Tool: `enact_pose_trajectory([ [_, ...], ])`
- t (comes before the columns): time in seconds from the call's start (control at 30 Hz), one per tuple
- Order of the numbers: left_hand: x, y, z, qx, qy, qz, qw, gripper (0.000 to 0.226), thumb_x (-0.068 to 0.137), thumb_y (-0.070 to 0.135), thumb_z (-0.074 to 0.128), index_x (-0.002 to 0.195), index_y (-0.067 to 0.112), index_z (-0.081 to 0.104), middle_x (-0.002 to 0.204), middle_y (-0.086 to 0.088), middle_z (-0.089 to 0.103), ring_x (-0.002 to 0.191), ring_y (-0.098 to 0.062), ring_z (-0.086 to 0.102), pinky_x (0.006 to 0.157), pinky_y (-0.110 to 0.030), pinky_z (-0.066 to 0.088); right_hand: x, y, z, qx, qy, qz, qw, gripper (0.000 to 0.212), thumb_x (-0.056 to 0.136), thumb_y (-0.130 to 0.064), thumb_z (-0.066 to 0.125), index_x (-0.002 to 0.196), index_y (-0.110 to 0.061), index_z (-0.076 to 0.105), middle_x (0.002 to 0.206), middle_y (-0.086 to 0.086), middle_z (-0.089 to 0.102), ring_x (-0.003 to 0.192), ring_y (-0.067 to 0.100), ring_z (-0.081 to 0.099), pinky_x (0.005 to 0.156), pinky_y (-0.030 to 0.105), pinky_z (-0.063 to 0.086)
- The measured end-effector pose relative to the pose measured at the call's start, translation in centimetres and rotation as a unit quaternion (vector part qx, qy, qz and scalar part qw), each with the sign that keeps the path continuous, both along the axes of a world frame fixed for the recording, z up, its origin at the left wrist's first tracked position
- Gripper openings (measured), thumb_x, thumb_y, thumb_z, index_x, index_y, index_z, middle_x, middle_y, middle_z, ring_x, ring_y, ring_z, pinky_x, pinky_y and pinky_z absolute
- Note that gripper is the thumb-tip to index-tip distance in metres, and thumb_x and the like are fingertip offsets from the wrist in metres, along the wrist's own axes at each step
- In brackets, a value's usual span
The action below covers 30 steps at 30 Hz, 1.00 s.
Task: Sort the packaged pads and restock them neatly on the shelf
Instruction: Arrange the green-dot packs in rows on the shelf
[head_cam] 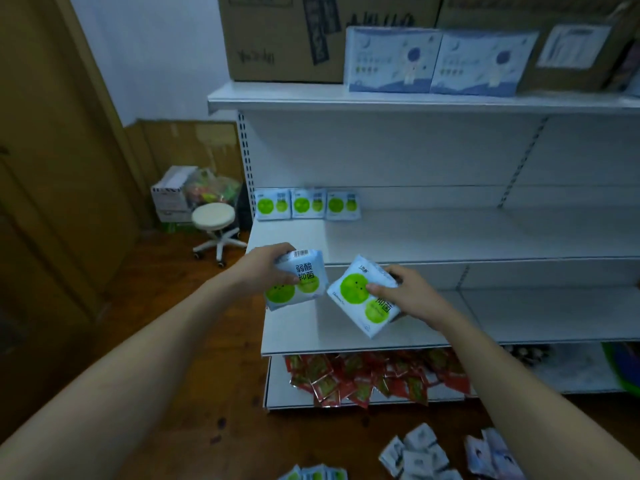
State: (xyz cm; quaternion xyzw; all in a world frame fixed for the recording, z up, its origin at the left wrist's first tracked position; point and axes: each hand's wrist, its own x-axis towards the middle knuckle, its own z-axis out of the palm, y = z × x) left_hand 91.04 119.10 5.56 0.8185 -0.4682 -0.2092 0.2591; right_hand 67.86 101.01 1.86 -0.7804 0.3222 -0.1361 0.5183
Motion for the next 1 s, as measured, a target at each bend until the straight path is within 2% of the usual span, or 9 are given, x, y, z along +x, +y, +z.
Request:
enact_pose_trajectory([
  [0.13, 0.2, -2.0, 1.5, 0.022, -0.016, 0.005, 1.000, 0.051, 0.081, 0.026, 0.078, 0.126, 0.025, 0.054, 0.115, 0.000, 0.066, 0.097, -0.017, 0.066, 0.082, -0.036, 0.059, 0.6, -3.1, 1.5, -0.039, 0.012, 0.003, 0.999, 0.030, 0.076, -0.017, 0.083, 0.097, -0.010, 0.063, 0.096, 0.012, 0.069, 0.082, 0.025, 0.071, 0.069, 0.047, 0.061],
  [0.23, 0.2, -3.4, 2.3, 0.010, -0.029, 0.011, 0.999, 0.051, 0.080, 0.027, 0.079, 0.125, 0.025, 0.055, 0.116, 0.000, 0.066, 0.097, -0.017, 0.066, 0.083, -0.039, 0.059, 1.0, -5.2, 2.6, -0.102, 0.007, 0.002, 0.995, 0.032, 0.074, -0.018, 0.084, 0.100, -0.018, 0.066, 0.098, 0.006, 0.069, 0.091, 0.025, 0.068, 0.080, 0.043, 0.058],
  [0.3, 0.2, -4.4, 2.5, 0.016, -0.038, 0.012, 0.999, 0.053, 0.080, 0.028, 0.079, 0.127, 0.024, 0.054, 0.118, -0.001, 0.066, 0.099, -0.018, 0.065, 0.085, -0.040, 0.058, 1.2, -6.3, 3.1, -0.126, 0.002, 0.003, 0.992, 0.028, 0.076, -0.018, 0.082, 0.099, -0.020, 0.066, 0.095, 0.002, 0.069, 0.088, 0.021, 0.066, 0.079, 0.036, 0.054],
  [0.4, 0.7, -6.1, 2.6, 0.045, -0.082, -0.001, 0.996, 0.058, 0.082, 0.031, 0.077, 0.133, 0.023, 0.051, 0.123, -0.002, 0.063, 0.104, -0.019, 0.061, 0.090, -0.035, 0.053, 2.0, -7.8, 3.1, -0.142, 0.025, 0.023, 0.989, 0.019, 0.080, -0.015, 0.079, 0.091, -0.018, 0.064, 0.083, -0.003, 0.064, 0.076, 0.014, 0.060, 0.068, 0.029, 0.048],
  [0.5, 2.4, -8.3, 2.6, 0.050, -0.088, -0.004, 0.995, 0.062, 0.083, 0.032, 0.076, 0.138, 0.022, 0.049, 0.129, -0.004, 0.060, 0.109, -0.021, 0.060, 0.093, -0.035, 0.051, 3.7, -10.1, 3.3, -0.184, 0.054, 0.024, 0.981, 0.021, 0.079, -0.018, 0.078, 0.096, -0.015, 0.066, 0.089, 0.002, 0.066, 0.085, 0.022, 0.063, 0.080, 0.037, 0.050],
  [0.63, 6.5, -11.7, 1.4, 0.052, -0.089, -0.015, 0.995, 0.073, 0.082, 0.036, 0.076, 0.145, 0.021, 0.042, 0.139, -0.006, 0.053, 0.117, -0.026, 0.056, 0.100, -0.040, 0.048, 7.4, -14.0, 3.3, -0.296, 0.115, -0.005, 0.948, 0.026, 0.080, -0.023, 0.077, 0.103, -0.016, 0.068, 0.093, 0.002, 0.062, 0.099, 0.022, 0.056, 0.101, 0.041, 0.037],
  [0.8, 13.2, -16.2, -1.1, 0.059, -0.104, -0.043, 0.992, 0.067, 0.083, 0.035, 0.076, 0.140, 0.020, 0.047, 0.133, -0.008, 0.056, 0.113, -0.027, 0.057, 0.095, -0.039, 0.050, 14.4, -20.2, 1.6, -0.353, 0.212, -0.026, 0.911, 0.044, 0.088, -0.028, 0.069, 0.128, -0.012, 0.057, 0.125, 0.017, 0.056, 0.121, 0.033, 0.050, 0.103, 0.037, 0.031],
  [0.9, 17.1, -18.6, -2.5, 0.070, -0.097, -0.060, 0.991, 0.066, 0.083, 0.036, 0.075, 0.140, 0.021, 0.046, 0.130, -0.008, 0.058, 0.107, -0.026, 0.059, 0.090, -0.038, 0.052, 18.4, -24.4, 1.1, -0.360, 0.299, -0.024, 0.883, 0.045, 0.095, -0.031, 0.058, 0.135, -0.014, 0.049, 0.133, 0.017, 0.052, 0.129, 0.031, 0.042, 0.104, 0.037, 0.030],
  [1.0, 20.5, -20.5, -3.7, 0.074, -0.100, -0.065, 0.990, 0.071, 0.083, 0.037, 0.075, 0.145, 0.023, 0.042, 0.136, -0.005, 0.055, 0.115, -0.027, 0.056, 0.090, -0.032, 0.047, 21.9, -29.5, 0.2, -0.365, 0.353, -0.039, 0.861, 0.047, 0.095, -0.023, 0.055, 0.140, -0.016, 0.045, 0.138, 0.023, 0.043, 0.135, 0.034, 0.032, 0.110, 0.039, 0.023],
])
